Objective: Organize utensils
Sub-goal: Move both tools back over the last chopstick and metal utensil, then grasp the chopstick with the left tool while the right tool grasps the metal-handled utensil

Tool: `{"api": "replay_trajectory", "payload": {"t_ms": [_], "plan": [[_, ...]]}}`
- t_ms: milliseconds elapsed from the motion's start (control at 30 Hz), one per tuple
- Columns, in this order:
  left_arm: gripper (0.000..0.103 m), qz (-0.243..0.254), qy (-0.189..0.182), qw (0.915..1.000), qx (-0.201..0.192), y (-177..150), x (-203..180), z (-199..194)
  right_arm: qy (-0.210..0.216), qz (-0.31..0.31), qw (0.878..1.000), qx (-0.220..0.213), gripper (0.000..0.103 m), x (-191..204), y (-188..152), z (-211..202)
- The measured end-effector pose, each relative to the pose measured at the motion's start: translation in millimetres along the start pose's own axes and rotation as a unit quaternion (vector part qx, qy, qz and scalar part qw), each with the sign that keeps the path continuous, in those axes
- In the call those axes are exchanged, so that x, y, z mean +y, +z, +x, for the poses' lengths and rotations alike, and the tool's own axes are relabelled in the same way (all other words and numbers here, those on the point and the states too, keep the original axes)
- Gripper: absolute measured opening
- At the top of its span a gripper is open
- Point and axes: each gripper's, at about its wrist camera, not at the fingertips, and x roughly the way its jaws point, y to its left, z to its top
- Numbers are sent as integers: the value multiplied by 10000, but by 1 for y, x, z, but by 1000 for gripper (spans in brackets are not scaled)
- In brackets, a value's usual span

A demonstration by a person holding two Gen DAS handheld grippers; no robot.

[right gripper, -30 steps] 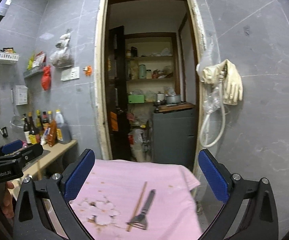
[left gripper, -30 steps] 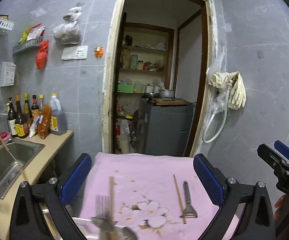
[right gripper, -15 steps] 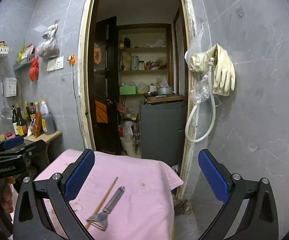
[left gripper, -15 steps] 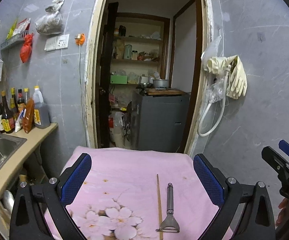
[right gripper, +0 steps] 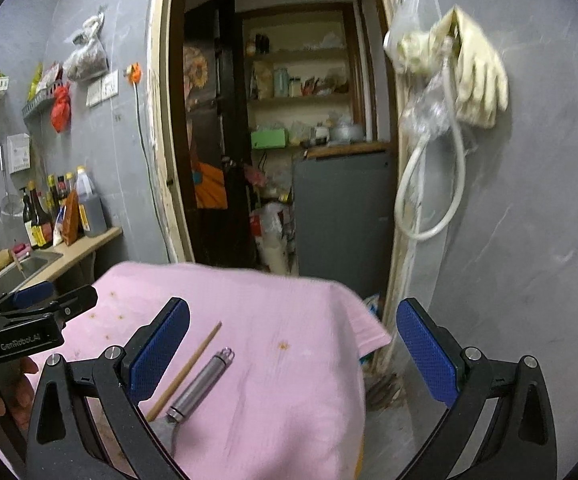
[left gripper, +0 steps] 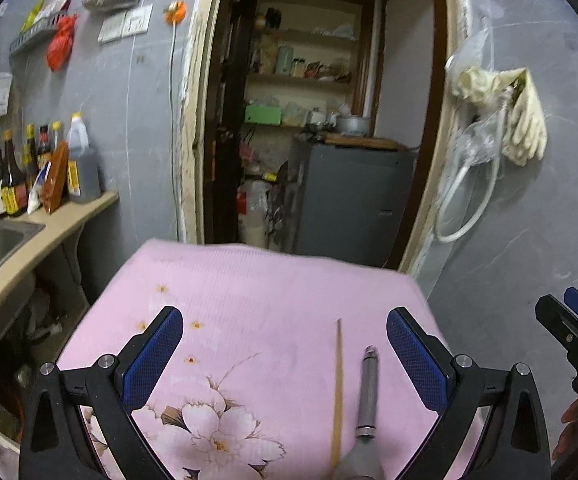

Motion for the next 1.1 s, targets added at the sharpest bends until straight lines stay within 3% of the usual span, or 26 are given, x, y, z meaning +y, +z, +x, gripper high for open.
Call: {"api": "replay_trajectory", "payload": {"t_ms": [200,367,700,1100], "plan": [[102,-79,-32,9962,865,-15,13,48,278,-69,9970,717,102,6,-23,52],[102,48,10,9922,1248,-27,18,73,490,-239,9908,1235,102,18,-40,82],[93,-147,-93,9908,1344,-37,33,84,829,-553,9763,1922,101,53,-65,120],[81,-331,-274,9887,1438,-43,42,93,675,-745,9653,2408,93,66,-79,136]]}}
